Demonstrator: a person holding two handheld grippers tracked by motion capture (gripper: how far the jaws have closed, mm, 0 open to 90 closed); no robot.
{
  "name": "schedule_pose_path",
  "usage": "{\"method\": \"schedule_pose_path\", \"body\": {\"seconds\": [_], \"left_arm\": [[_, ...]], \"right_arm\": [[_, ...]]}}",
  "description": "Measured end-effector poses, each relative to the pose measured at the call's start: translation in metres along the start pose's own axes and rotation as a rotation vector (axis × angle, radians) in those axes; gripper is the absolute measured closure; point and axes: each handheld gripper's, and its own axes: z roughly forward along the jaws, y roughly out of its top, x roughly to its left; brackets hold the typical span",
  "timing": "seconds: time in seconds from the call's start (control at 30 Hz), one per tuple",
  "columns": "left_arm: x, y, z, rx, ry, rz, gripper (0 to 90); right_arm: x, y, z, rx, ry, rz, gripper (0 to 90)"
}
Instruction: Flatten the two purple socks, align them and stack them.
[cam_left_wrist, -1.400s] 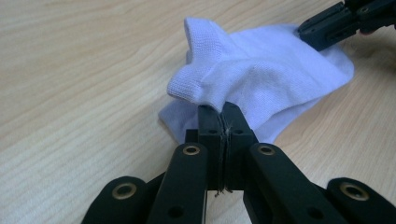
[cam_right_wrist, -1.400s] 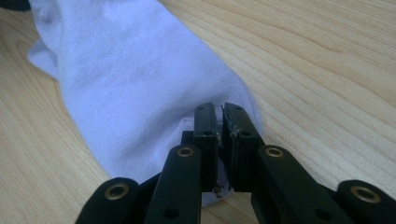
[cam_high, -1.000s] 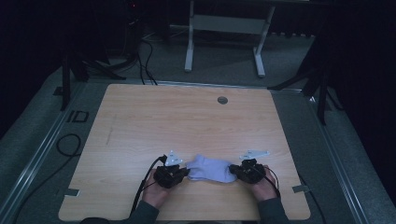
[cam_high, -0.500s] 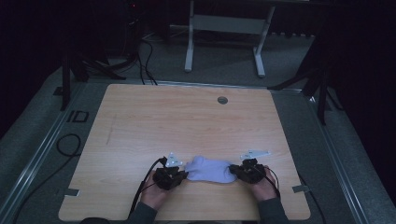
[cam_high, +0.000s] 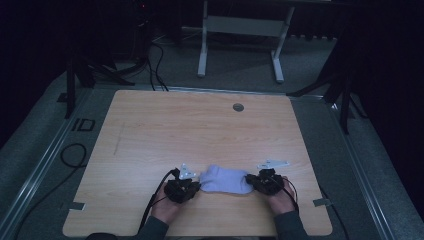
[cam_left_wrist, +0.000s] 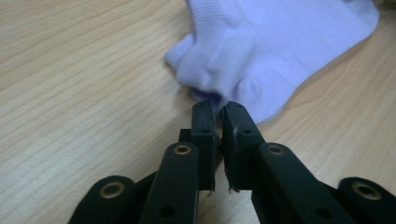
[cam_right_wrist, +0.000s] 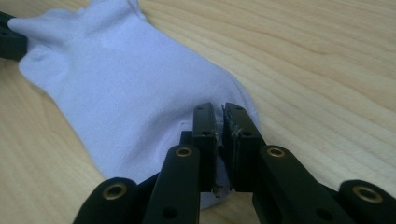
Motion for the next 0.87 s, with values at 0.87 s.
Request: {"method": "schedule_pose_path", "body": {"seconds": [0.87], "left_arm": [[0.027, 0.001, -0.007, -0.08, 0.132, -0.045, 60.6]], "right_arm": [[-0.037, -0.008, -0.019, -0.114, -0.187, 0.119, 52.4]]}}
